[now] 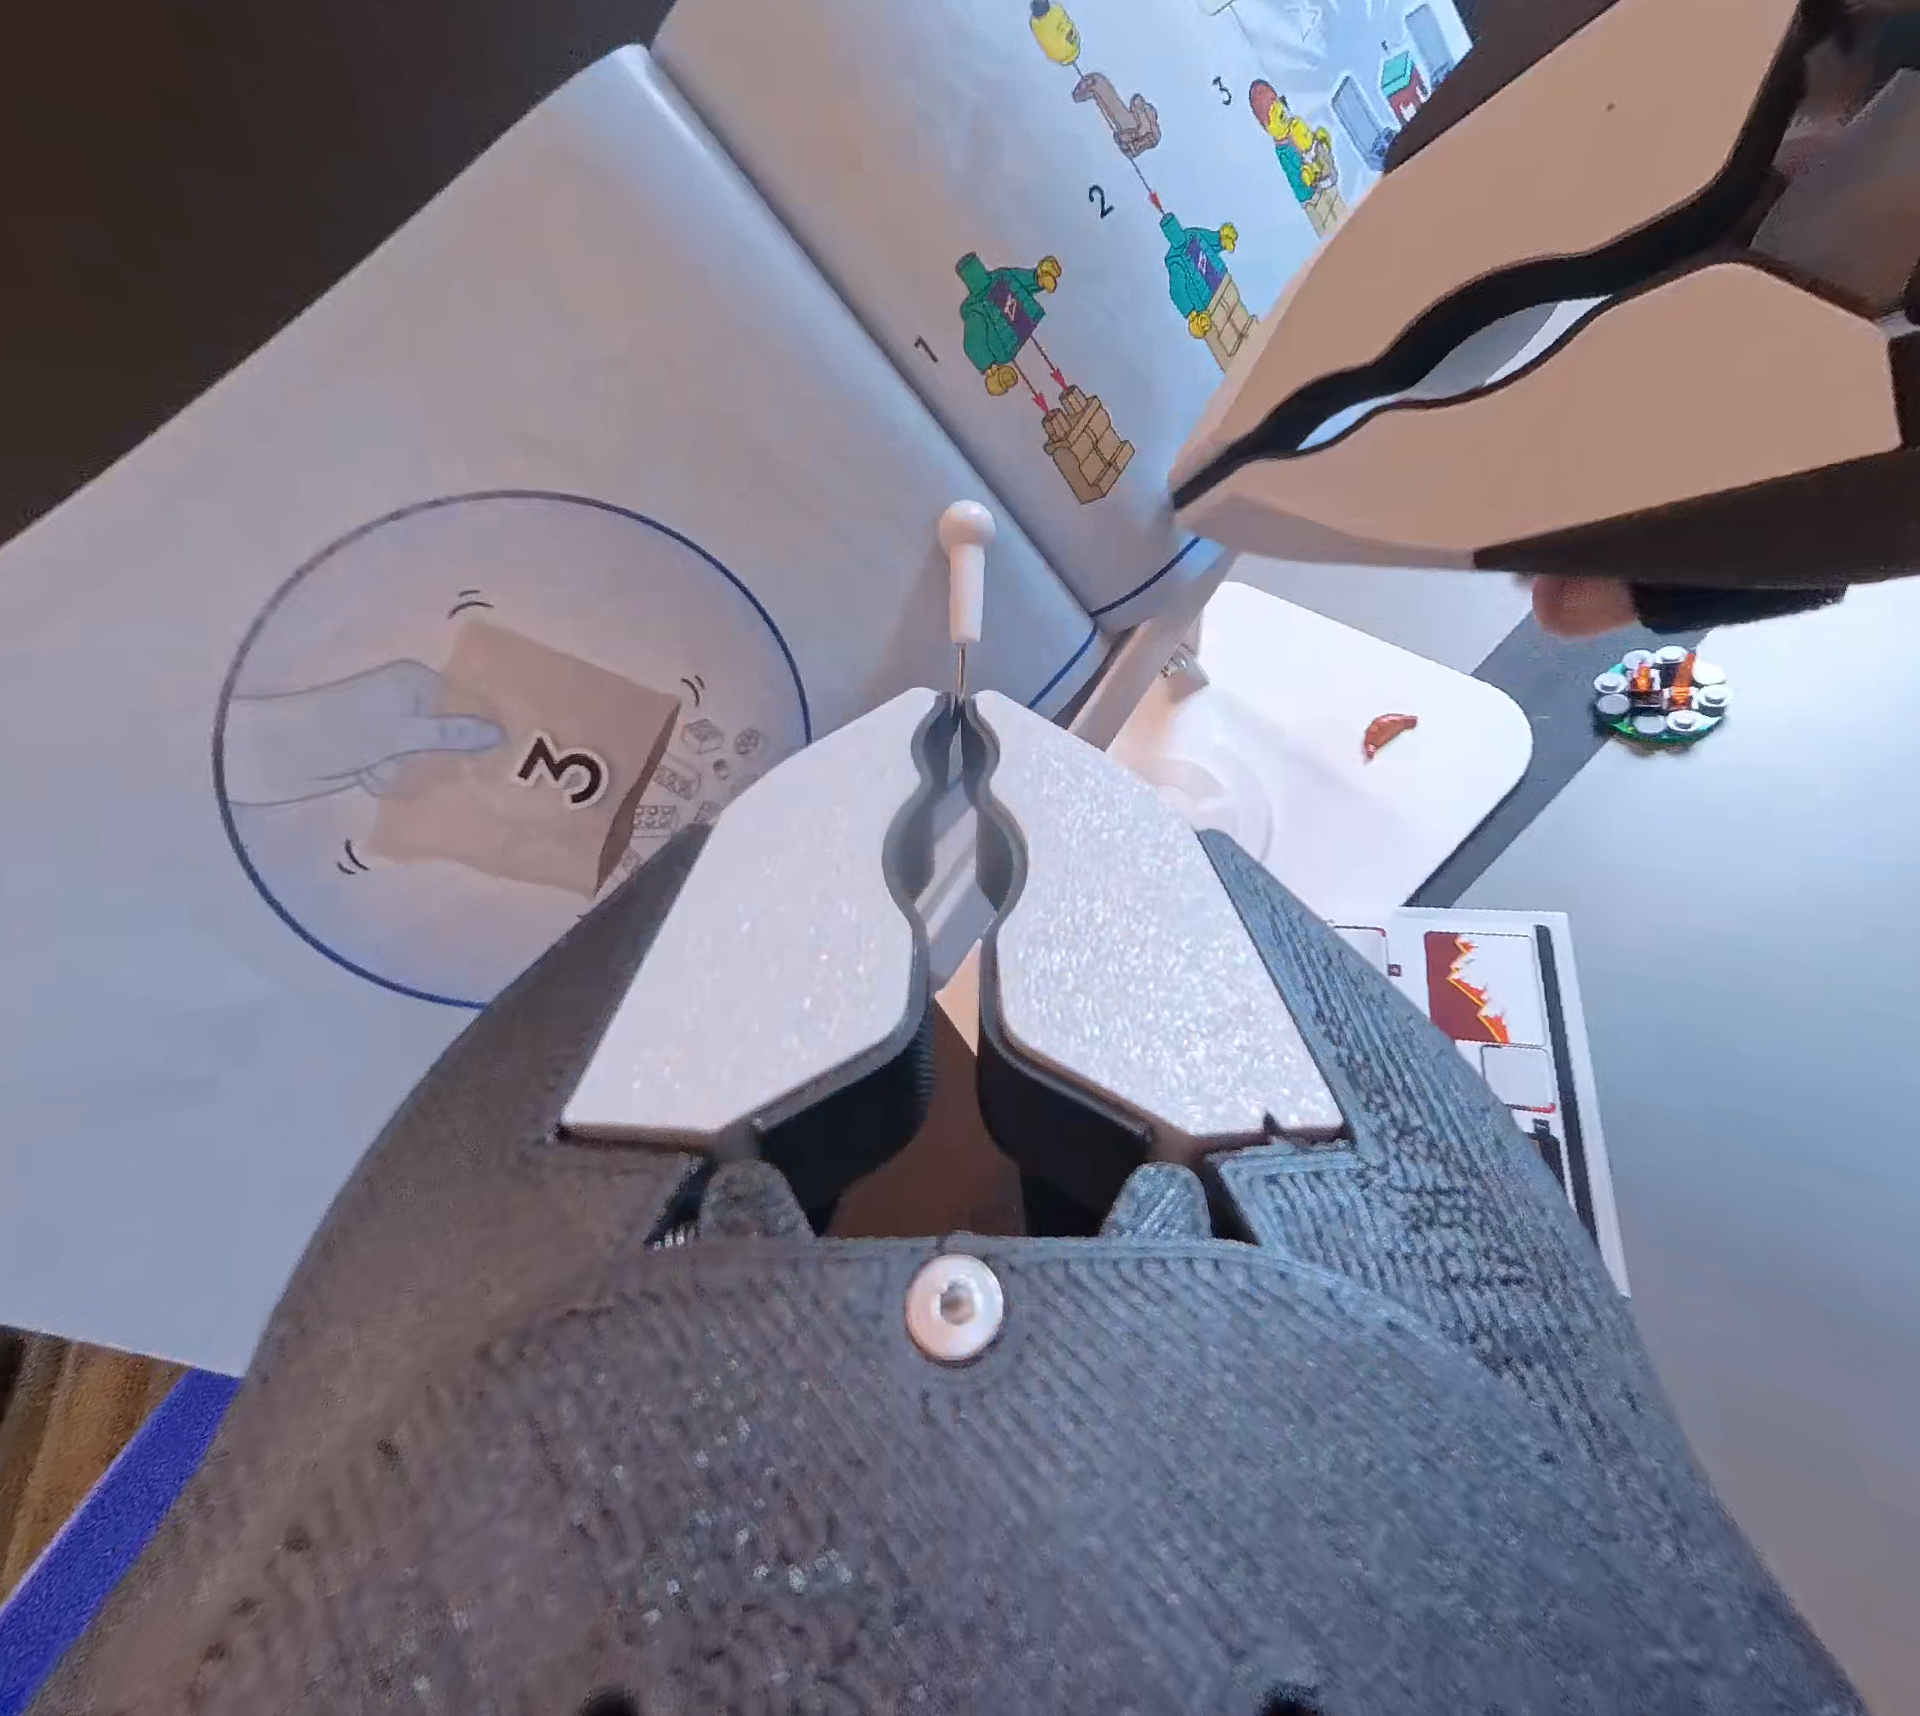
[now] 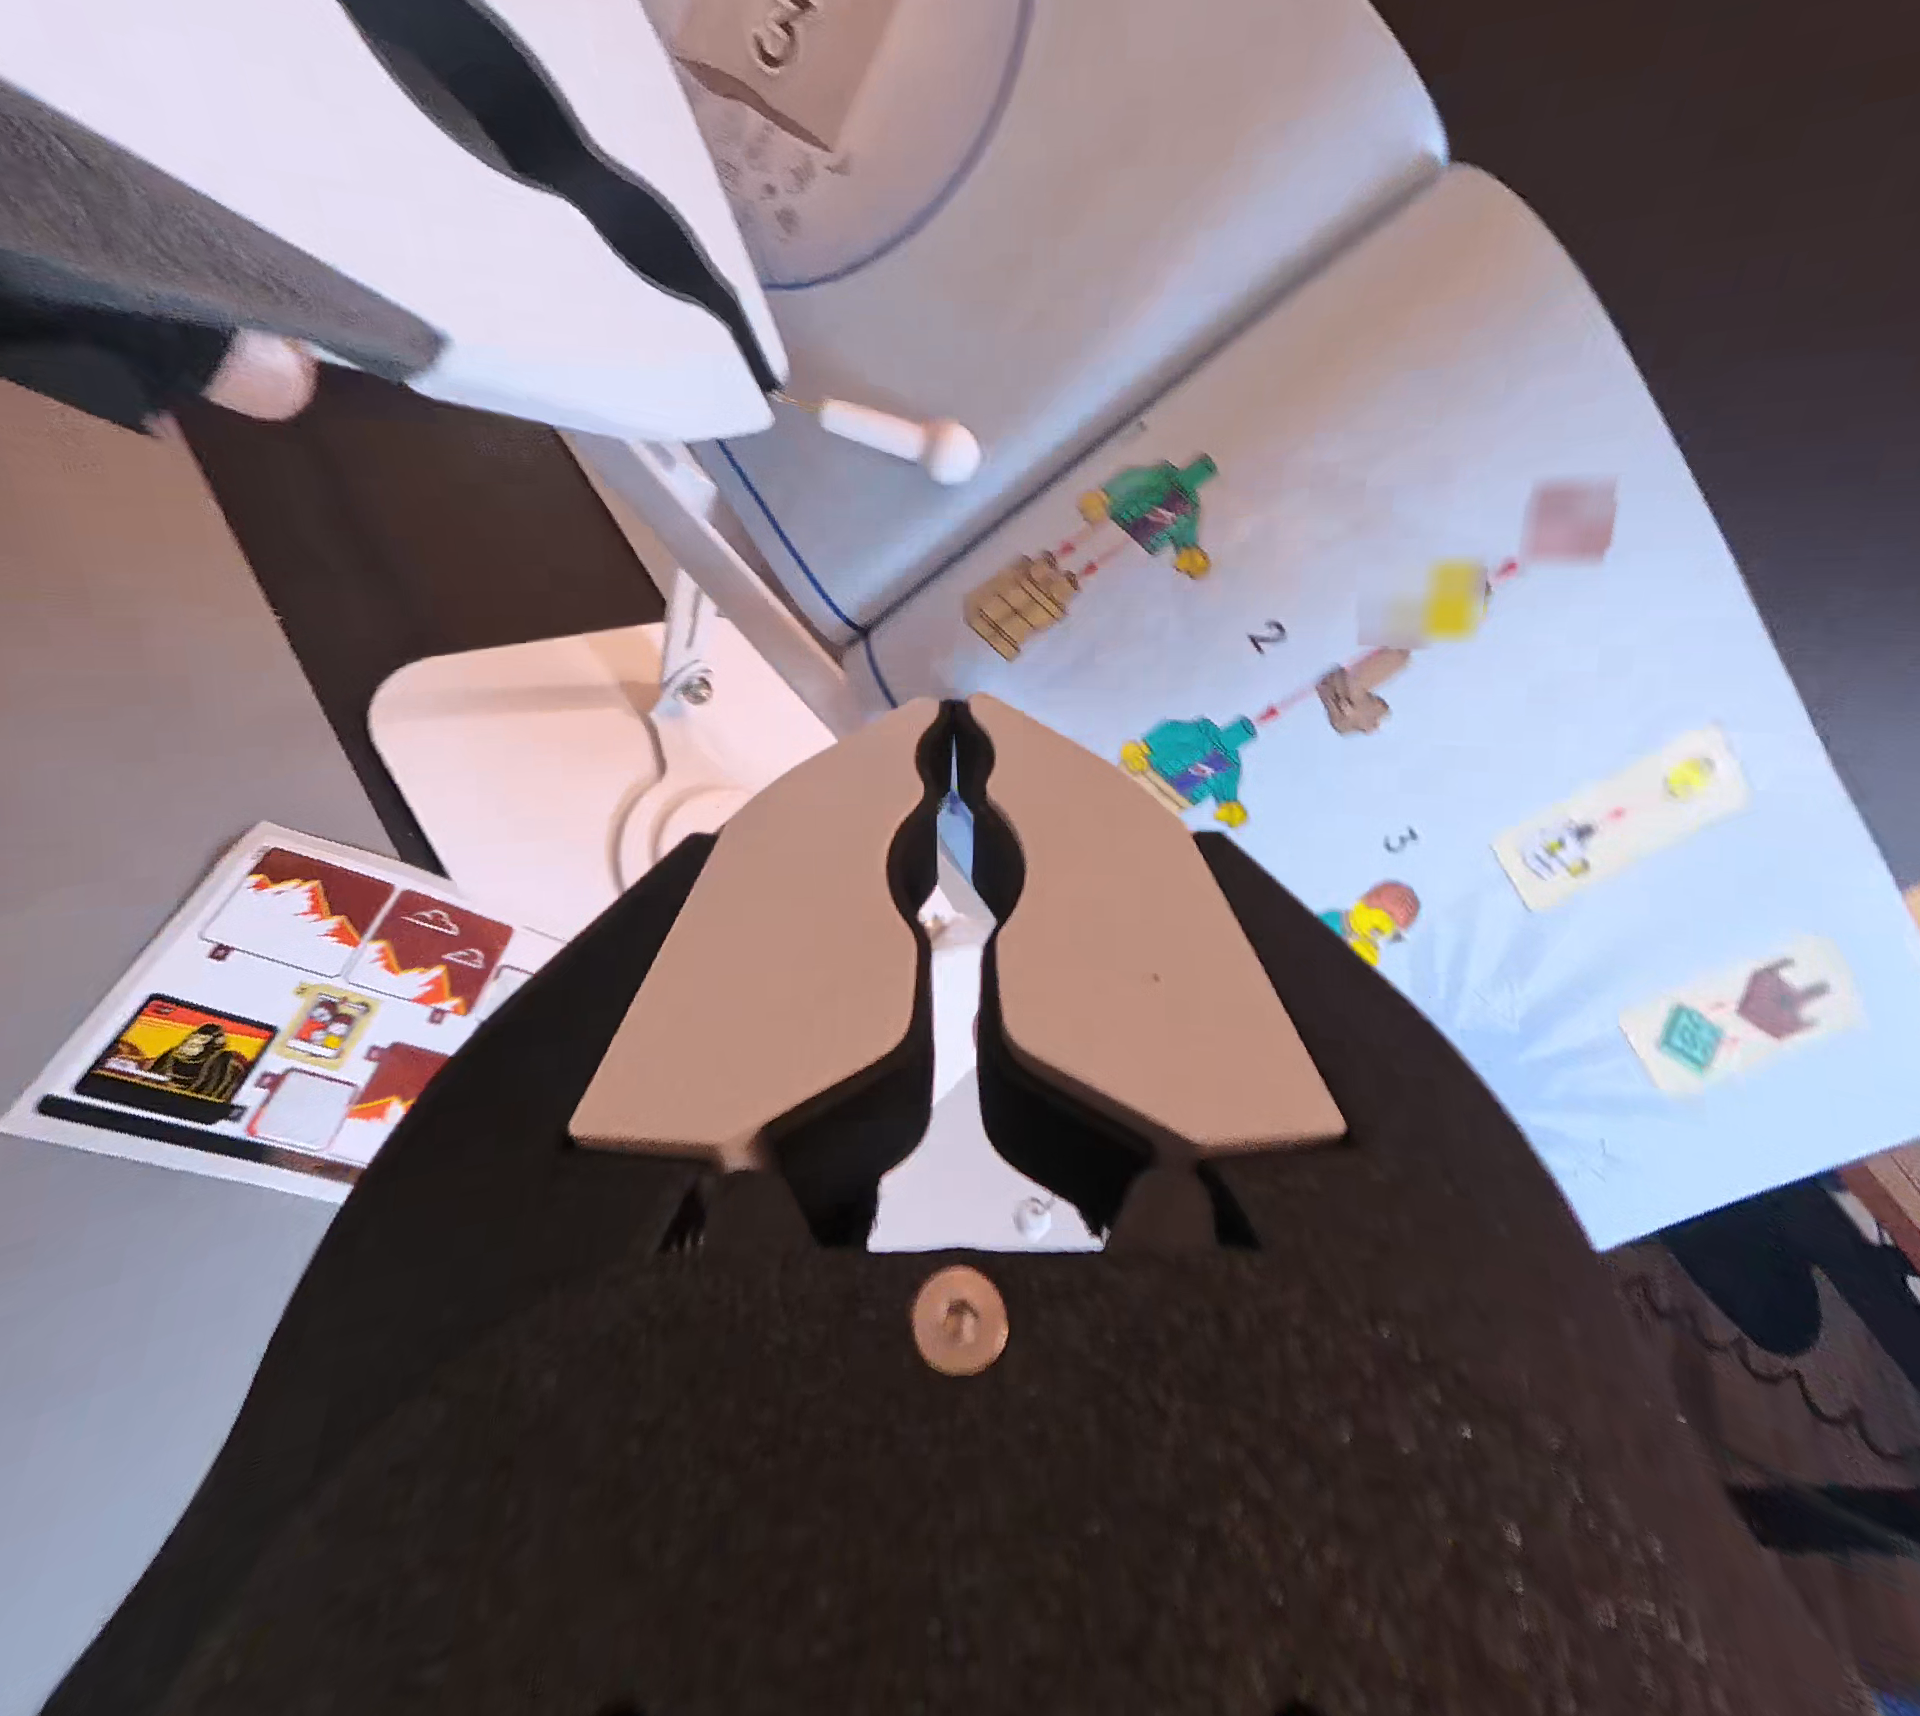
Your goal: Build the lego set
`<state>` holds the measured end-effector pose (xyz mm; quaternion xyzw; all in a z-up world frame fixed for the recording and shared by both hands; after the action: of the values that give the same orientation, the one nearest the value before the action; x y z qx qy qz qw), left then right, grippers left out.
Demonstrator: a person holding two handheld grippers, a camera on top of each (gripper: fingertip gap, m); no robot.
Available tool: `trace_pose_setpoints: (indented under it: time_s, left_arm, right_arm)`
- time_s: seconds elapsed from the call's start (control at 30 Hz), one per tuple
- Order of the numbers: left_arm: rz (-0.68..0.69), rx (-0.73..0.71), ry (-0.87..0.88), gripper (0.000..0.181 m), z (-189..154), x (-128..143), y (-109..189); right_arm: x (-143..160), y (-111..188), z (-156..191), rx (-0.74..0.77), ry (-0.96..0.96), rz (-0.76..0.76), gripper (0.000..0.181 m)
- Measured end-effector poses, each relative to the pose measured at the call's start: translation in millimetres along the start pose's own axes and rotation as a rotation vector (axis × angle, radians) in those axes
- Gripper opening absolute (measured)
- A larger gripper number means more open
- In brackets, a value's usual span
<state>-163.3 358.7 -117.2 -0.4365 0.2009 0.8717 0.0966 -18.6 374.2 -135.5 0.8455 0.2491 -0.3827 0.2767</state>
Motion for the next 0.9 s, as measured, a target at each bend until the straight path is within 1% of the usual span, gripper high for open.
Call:
trace_pose_setpoints:
  time_s: [0.07,0.13,0.2,0.3,0.37,0.47,0.57,0.67,0.73,0.83,0.9]
  left_arm:
    - [0.010,0.006,0.016,0.003,0.4,-3.3,2.4]
    - [-0.035,0.009,0.008,0.008,-4.0,-12.3,8.7]
    - [-0.046,0.015,-0.030,0.009,-10.9,-22.4,11.4]
    - [-0.020,0.013,-0.076,0.010,-17.2,-34.7,7.3]
    - [0.011,-0.006,-0.094,0.010,-16.5,-38.4,1.1]
    - [0.001,0.013,-0.089,0.009,-18.5,-43.9,-7.7]
    - [0.002,0.009,-0.108,0.005,-22.9,-49.2,-19.2]
    - [0.070,-0.004,-0.145,0.003,-28.1,-48.5,-35.0]
    - [0.083,-0.017,-0.167,0.000,-30.2,-48.6,-39.9]
    - [0.104,-0.030,-0.174,0.000,-32.1,-50.1,-40.7]
    - [0.116,-0.045,-0.187,0.000,-33.4,-50.8,-41.5]
  right_arm:
    - [2.5,2.0,-5.0,0.032,-0.014,-0.011,0.000]
    - [2.2,2.7,-11.1,0.084,-0.029,-0.004,0.000]
    - [1.2,-0.6,-15.7,0.104,-0.033,0.018,0.006]
    - [-3.9,-5.8,-26.5,0.184,0.030,0.071,0.001]
    - [-7.3,-10.6,-33.1,0.186,0.038,0.081,0.000]
    - [-11.8,-14.2,-35.3,0.182,0.054,0.086,0.000]
    - [-6.8,-10.7,-32.7,0.150,-0.016,0.052,0.000]
    - [4.6,-1.5,-29.4,0.104,-0.115,0.021,0.001]
    - [15.3,15.2,-32.4,0.113,-0.226,-0.038,0.003]
    - [46.6,46.1,-42.1,0.160,-0.409,-0.109,0.012]
    - [74.5,57.5,-43.6,0.168,-0.428,-0.087,0.021]
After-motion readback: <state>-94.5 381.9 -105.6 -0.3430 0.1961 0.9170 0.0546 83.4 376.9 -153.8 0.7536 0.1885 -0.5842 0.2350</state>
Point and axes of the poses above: each gripper's, where its closed fingertips meet, y back along the fingers, x out of its underside, z = x × y across the jaws, the point moved 9 cm from there along y, back along the fingers, and after that the axes turned 5 degrees about -x, right-handed, at the moved point
